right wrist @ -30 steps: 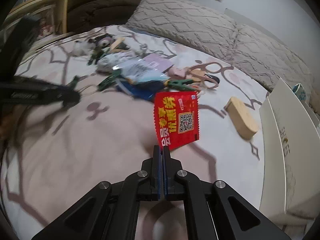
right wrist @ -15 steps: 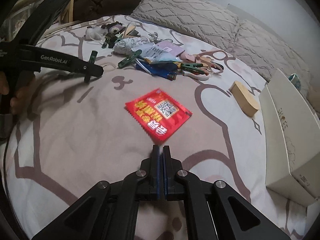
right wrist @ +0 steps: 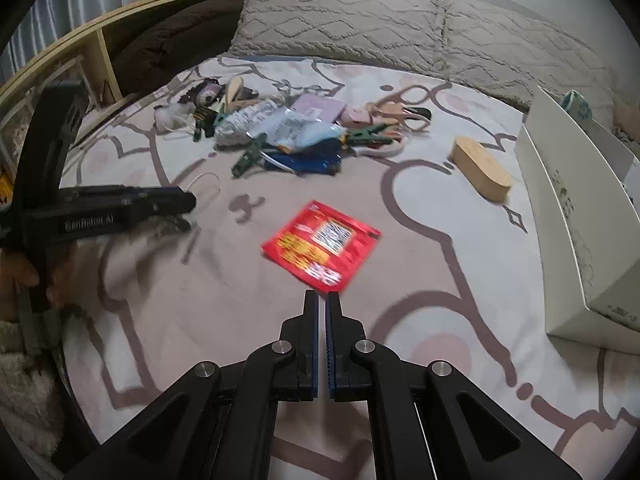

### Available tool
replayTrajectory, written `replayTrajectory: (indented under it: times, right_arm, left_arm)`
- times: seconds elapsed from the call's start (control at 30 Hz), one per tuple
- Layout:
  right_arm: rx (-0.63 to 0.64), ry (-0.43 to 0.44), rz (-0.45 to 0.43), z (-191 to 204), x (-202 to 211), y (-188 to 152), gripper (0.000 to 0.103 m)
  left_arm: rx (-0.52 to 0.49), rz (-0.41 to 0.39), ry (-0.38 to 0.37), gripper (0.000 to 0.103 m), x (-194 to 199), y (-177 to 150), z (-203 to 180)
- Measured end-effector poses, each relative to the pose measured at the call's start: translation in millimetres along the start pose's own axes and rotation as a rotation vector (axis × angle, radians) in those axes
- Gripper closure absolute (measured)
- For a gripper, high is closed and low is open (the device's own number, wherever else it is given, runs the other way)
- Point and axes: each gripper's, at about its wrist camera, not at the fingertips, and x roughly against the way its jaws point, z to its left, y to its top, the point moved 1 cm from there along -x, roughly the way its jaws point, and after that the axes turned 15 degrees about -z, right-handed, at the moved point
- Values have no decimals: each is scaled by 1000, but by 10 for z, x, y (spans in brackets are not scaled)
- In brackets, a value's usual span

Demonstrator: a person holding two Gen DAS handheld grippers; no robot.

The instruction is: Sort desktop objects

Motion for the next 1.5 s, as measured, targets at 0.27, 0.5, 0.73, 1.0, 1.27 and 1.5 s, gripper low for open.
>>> replayTrajectory:
  times: [0.27, 0.5, 0.73, 1.0, 1.27, 1.5]
  right_arm:
    - [44, 66, 69, 339, -290, 17, 101]
    - [37, -18, 86, 100, -338, -70, 101]
    - [-31, -125, 79, -346, -305, -87, 101]
    - [-83, -68, 39, -323, -156, -37, 101]
    - [-72, 45, 44, 71, -281, 87, 101]
    - [-42, 70, 96, 266, -495, 55, 101]
  left_arm:
    - [-56, 49, -9, 66, 5, -41, 57]
    - [-139, 91, -47, 48, 52, -116, -23]
    - [-183, 98, -7, 48, 27, -141, -13]
    - [-253, 102, 63, 48, 116, -121, 175]
    - [-319, 116, 93, 39, 111, -158, 174]
    - [-313, 110, 169, 34, 92, -140, 283]
